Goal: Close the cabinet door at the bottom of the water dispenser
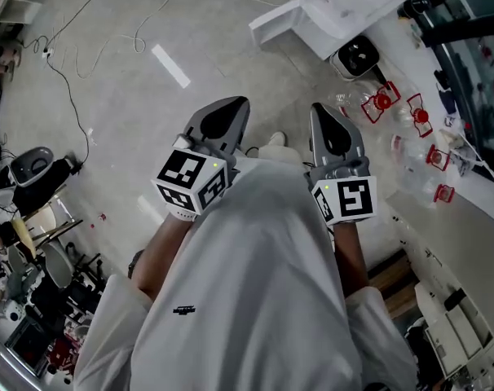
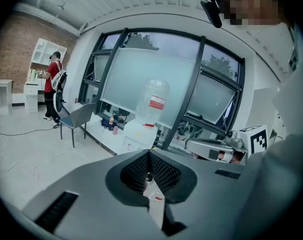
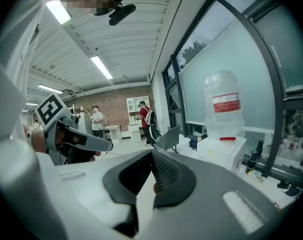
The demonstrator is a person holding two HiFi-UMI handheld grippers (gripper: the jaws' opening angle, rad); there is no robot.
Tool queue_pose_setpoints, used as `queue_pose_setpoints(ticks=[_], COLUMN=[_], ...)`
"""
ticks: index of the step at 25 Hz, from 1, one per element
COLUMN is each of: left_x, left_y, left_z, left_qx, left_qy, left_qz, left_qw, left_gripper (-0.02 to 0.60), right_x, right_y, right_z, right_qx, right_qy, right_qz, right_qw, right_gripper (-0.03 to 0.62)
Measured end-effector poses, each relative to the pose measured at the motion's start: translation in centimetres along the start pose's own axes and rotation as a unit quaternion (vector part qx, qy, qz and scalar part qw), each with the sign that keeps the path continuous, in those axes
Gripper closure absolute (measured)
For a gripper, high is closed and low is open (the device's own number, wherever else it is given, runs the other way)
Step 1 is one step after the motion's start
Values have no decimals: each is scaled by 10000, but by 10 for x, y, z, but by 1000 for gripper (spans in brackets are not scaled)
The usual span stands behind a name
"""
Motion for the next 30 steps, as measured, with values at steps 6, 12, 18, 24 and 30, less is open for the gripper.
queue_pose_setpoints(ticks=[6,12,18,24,30], left_x=[-10,-5,25,68,124], left_y=[6,-4,-15,-57,-106], left_z=[0,-12,-47,-92,-140], left_qx=[-101,-66,18,27,162], left_qy=[-261,-349,-371,-76,287], left_qz=[83,95,239,124,45], left_qw=[9996,9993,9990,9999,9994], left_gripper=[575,575,575,575,575], right_x=[-17,-31,-59,-86,-110], right_y=[5,7,10,-8,-42], right_z=[10,-5,-38,-100,-171], right_qx=[-73,49,176,140,191], right_qy=[-162,-328,-190,79,432], right_qz=[-14,-200,-400,-667,-422], right_qw=[9998,9993,9989,9976,9980], right_gripper=[583,583,583,583,583])
Point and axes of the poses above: the fingertips, and each gripper's own axes: z backward along the fingers, x to its left, y out of its underside, the point moved 2 cm from there along z, backward along the fingers, and after that the axes turned 9 degrees about -y, right-handed, at the moved point
